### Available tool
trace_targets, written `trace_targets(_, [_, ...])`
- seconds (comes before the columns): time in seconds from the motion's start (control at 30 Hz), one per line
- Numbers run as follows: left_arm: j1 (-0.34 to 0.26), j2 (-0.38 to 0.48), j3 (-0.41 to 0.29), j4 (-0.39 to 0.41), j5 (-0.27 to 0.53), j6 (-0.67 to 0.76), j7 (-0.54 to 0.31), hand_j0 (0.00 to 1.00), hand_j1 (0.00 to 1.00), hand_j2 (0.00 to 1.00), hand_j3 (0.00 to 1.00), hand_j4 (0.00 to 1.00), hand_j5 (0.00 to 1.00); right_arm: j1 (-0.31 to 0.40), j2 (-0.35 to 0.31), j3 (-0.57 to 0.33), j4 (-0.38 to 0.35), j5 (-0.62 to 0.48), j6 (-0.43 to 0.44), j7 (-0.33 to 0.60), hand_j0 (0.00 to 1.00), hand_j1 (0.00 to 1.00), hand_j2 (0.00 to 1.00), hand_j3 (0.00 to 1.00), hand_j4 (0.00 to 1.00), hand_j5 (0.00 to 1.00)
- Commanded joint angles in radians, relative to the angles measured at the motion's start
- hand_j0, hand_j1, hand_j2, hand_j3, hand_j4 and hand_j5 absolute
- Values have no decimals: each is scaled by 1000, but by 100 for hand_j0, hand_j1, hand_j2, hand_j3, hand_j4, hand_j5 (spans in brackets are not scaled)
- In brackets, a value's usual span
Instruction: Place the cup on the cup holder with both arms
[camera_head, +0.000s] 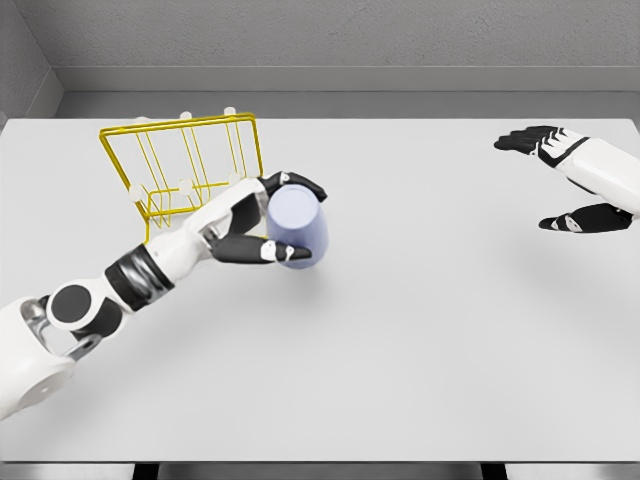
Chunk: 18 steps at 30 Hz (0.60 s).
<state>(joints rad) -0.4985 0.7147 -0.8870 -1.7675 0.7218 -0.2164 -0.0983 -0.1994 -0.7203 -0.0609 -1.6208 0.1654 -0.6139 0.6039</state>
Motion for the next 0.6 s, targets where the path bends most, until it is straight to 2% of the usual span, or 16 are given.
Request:
trace_targets(0.0, [-3,22,6,-10,2,-3,3,58,58,58,58,58,58,0,-1,0,-1,-7,3,-1,100,100,100,100,100,100])
trace_targets(0.3, [-37,68,13,-20,11,-20,19,58,58,58,58,58,58,0,-2,0,-1,-7,3,-1,100,100,100,100,100,100])
trace_targets(0.57, [-51,141,29,-30,25,-47,20,59,59,59,59,59,59,0,-2,0,1,-7,3,-1,100,100,100,100,100,100])
